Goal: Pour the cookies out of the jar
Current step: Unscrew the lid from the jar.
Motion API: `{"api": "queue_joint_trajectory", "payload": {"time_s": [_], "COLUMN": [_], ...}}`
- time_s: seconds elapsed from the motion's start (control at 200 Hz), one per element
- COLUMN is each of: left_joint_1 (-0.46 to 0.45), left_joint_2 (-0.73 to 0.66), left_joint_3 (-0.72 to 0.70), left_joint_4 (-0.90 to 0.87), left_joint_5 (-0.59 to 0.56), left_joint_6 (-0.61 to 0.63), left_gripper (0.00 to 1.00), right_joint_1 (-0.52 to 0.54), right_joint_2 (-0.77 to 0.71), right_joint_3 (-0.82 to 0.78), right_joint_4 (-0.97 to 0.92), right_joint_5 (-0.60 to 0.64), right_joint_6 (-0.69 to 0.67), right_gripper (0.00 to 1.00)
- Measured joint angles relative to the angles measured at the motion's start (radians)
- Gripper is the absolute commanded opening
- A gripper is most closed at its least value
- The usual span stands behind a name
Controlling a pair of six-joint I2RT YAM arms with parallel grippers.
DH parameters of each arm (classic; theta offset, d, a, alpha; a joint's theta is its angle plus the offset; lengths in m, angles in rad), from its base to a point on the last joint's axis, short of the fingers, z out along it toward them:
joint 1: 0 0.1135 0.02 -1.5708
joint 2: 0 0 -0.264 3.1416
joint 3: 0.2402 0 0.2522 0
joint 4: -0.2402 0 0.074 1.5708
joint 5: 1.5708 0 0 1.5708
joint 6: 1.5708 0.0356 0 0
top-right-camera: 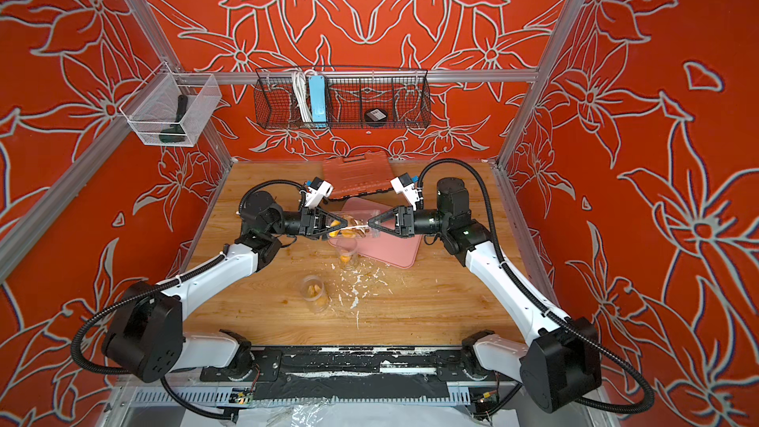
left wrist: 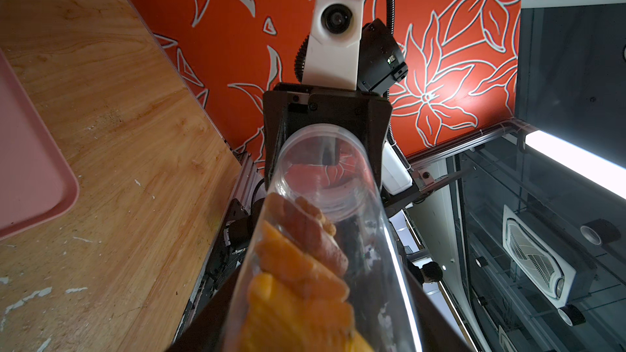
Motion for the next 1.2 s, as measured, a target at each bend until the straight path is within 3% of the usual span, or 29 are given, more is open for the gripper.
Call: {"api": "queue_joint_trajectory", "payload": {"time_s": [0.901, 1.201], "left_joint_1": [-0.002, -0.002], "left_joint_2": [0.025, 0.040], "left_joint_3": [0.000, 0.000], "left_joint_4": [0.029, 0.029], "left_joint_5": [-0.002, -0.005], "left_joint_6": [-0.006, -0.006], "left_gripper": [0.59, 0.59], "right_joint_1": [-0.003, -0.010], "right_joint_2": [-0.044, -0.049], "right_joint_3": [-0.050, -0.071], "right_joint_4": [0.002, 0.004], "right_joint_5": [0.066, 0.072], "right_joint_6": [-0.541, -0.661], "right_gripper": [0.52, 0.54]}}
